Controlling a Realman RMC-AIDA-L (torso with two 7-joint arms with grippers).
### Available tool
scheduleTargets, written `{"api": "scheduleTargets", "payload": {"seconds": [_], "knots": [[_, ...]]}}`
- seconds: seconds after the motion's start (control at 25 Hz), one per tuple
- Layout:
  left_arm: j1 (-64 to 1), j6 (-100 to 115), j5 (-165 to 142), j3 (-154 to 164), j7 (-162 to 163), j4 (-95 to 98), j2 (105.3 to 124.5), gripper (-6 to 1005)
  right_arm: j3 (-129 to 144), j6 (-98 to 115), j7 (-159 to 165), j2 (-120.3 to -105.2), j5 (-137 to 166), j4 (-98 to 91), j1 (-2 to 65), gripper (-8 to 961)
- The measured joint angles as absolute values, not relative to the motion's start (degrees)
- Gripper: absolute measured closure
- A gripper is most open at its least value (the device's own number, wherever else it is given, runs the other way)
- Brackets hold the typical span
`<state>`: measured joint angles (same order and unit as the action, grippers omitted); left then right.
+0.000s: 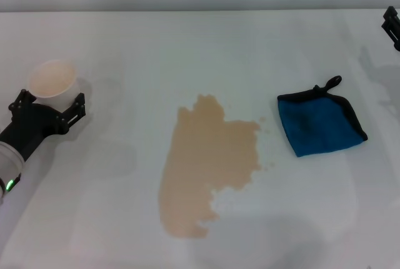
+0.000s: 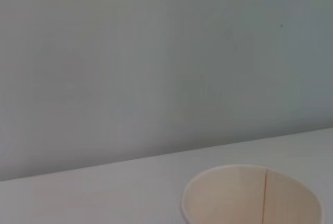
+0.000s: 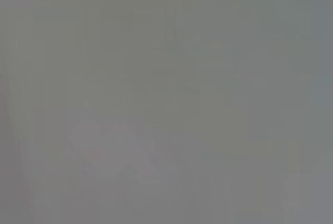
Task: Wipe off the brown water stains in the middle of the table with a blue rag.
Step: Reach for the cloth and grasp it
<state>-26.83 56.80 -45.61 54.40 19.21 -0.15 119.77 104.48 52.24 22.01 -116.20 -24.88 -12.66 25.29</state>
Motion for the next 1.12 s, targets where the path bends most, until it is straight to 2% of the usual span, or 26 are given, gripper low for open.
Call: {"api": "scheduleTargets", "payload": {"seconds": [0.16,1.12], "knots": [[-26.1,58.38,-45.55,54.33,19.22,-0.18,119.79,107,104.63,52.37,22.07,-116.2,-24.88,-12.66,25.23,112],[-21.99,66.1,-43.67,54.23,20.2,-5.11,120.15,111,104.68,53.94,22.06,-116.18,-24.87,-13.4,25.08,112]]}}
